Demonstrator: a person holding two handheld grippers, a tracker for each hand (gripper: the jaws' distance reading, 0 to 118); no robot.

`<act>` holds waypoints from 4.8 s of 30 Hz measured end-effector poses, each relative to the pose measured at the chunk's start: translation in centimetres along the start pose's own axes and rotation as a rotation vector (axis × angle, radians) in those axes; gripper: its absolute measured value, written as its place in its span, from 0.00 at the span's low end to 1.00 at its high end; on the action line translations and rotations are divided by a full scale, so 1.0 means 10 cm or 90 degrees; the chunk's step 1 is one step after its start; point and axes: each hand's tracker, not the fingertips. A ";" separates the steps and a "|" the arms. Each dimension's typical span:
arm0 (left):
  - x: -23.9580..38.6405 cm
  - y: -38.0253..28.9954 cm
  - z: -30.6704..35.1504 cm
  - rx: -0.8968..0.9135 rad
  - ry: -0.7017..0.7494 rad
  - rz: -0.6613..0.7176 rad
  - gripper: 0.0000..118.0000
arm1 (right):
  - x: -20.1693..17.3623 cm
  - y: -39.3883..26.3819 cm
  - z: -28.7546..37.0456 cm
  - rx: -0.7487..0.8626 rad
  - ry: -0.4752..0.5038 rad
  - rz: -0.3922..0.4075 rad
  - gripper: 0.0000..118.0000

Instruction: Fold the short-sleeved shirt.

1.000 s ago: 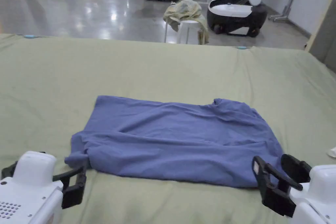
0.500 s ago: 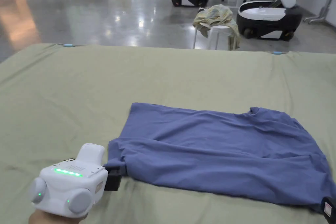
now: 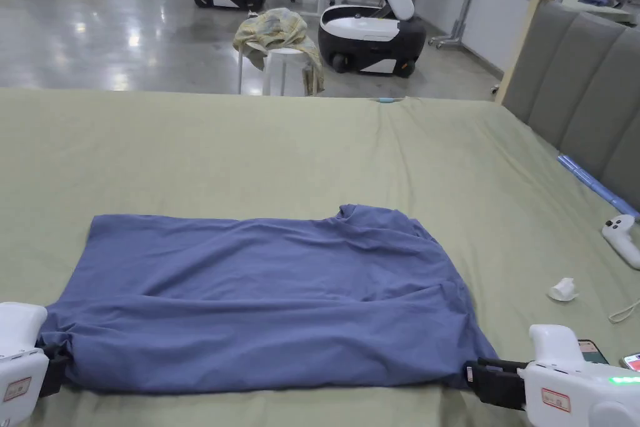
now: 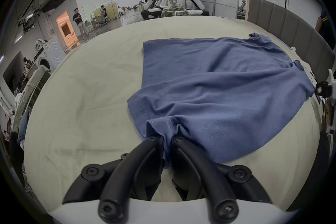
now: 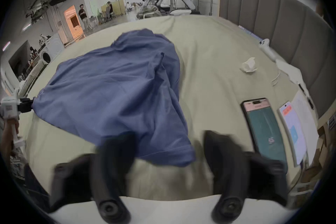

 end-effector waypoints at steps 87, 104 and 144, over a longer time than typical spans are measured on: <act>-0.25 1.11 -0.06 0.050 0.053 0.016 0.07 | -0.09 1.55 -0.91 0.017 0.037 0.058 0.01; 0.24 -0.72 1.78 0.046 0.025 0.064 0.07 | -0.02 -0.39 1.20 0.040 0.065 0.069 0.01; -1.12 -1.43 1.81 -0.024 -0.278 0.452 0.78 | -1.92 -0.56 1.54 0.296 0.131 0.110 0.04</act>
